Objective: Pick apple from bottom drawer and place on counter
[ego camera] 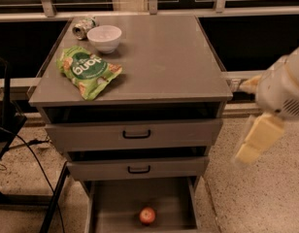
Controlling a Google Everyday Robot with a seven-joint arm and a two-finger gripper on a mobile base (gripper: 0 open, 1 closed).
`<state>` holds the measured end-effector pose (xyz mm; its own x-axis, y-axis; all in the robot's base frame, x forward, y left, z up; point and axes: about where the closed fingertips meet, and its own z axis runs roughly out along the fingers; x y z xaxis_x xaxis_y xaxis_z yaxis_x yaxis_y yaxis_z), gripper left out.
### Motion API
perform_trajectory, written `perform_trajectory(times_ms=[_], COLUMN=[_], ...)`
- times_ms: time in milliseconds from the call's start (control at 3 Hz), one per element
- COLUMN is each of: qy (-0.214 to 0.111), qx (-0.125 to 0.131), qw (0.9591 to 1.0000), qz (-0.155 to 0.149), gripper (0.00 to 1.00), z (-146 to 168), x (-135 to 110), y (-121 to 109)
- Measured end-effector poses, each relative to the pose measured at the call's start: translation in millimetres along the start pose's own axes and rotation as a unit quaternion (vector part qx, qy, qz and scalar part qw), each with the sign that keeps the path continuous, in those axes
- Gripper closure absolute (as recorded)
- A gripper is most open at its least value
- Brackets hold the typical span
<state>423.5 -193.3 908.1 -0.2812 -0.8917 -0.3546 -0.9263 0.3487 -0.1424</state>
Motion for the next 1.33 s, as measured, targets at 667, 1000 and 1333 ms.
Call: perform_trajectory(times_ms=[667, 1000, 1333], qy=[-0.108, -0.138, -0.14], qx=[-0.031, -0.034, -0.024], qw=[0.9922, 0.9866, 0.9865], qz=[0.055, 0.081, 0.082], gripper=[0.0, 0.0, 0.0], z=[105, 156, 157], x=[4, 6, 5], y=[42, 55, 51])
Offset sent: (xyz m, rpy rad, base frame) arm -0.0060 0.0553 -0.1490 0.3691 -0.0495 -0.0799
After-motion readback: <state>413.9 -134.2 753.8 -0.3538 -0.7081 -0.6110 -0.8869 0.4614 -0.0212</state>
